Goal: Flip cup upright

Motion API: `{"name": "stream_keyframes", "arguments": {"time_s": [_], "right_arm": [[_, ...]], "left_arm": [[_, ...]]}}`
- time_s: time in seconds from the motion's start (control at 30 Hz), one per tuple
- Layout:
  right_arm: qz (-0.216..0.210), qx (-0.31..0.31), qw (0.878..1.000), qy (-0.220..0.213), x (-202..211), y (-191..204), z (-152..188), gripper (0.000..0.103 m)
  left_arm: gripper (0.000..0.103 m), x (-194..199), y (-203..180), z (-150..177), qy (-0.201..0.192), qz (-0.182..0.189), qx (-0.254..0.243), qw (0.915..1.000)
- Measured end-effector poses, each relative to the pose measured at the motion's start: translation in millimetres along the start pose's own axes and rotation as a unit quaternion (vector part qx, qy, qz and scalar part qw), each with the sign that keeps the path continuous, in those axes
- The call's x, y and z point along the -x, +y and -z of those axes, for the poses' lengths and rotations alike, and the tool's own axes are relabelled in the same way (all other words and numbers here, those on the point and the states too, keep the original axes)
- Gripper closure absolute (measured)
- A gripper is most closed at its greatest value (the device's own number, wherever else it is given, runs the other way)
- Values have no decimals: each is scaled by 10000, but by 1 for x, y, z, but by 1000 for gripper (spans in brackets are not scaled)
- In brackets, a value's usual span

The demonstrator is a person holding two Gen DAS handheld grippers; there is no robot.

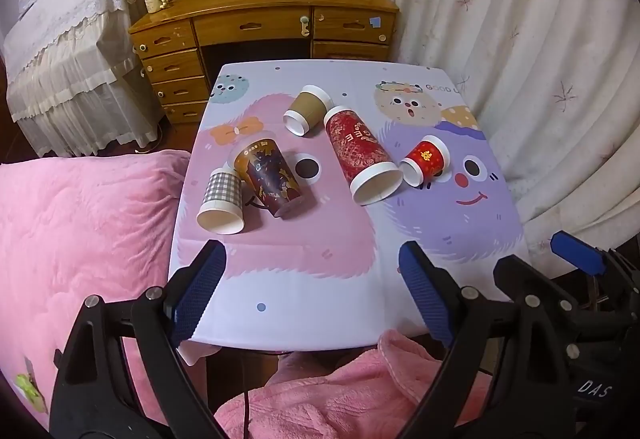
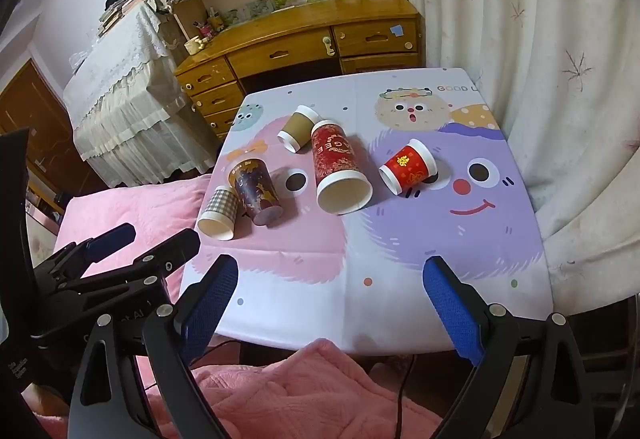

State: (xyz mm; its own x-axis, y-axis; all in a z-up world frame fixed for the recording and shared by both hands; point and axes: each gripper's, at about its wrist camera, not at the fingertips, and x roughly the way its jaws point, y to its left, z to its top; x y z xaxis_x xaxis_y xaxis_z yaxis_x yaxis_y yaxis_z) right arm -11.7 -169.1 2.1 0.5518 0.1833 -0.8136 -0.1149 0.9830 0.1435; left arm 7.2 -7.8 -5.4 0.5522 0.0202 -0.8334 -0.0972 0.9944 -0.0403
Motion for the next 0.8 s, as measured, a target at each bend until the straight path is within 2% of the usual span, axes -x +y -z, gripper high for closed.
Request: {"name": "stream_keyframes", "arguments": {"time_s": [0.8], "right_arm": [[-2, -21, 10000, 59, -9, -3, -2, 8]], "left_arm": [[16, -10, 4, 2, 76, -18, 38, 10000]]}}
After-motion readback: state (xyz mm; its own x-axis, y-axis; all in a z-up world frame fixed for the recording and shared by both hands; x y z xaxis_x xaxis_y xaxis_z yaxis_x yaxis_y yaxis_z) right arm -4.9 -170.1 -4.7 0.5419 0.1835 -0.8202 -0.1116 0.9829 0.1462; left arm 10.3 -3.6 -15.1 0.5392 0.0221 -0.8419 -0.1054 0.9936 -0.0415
